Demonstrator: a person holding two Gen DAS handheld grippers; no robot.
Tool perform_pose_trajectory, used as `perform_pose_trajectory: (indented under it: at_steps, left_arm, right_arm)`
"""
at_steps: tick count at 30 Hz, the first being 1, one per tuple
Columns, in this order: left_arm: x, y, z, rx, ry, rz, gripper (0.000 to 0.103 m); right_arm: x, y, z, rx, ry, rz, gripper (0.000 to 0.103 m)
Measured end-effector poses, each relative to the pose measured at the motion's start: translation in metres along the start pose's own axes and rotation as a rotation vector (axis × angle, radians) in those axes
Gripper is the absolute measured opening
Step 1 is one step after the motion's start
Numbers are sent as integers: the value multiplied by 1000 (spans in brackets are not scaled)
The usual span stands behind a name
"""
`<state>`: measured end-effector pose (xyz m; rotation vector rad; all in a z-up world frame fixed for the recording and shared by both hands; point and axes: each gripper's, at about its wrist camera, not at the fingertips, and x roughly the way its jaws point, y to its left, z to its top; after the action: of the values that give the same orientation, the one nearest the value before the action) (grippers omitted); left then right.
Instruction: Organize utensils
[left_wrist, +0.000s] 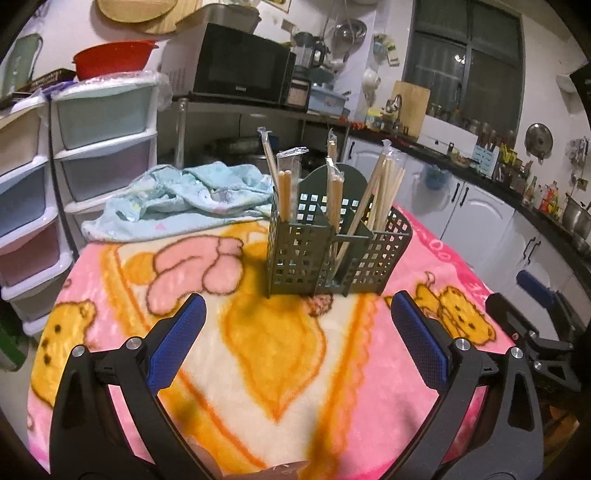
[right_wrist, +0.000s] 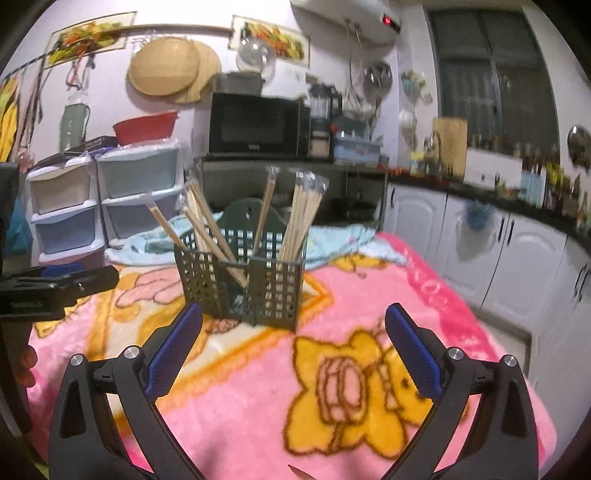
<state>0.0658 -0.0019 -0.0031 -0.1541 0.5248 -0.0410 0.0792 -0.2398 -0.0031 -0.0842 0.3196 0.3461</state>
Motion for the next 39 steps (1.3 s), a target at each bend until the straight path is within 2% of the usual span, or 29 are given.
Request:
perform_pose_trajectory:
  at_steps: [7,15,39]
  left_arm:
    - [-8,-6,0,4,-37,-7,92]
    - [-17,-7,3,3,-72,-5,92]
    - [-19,-8,2,4,-76,-2,92]
  right_arm:
    - [-14,2,6,7,-74,6,96]
    - [-16,1,6,14,-80,7,96]
    - [-16,0,6,15,-79,8,96]
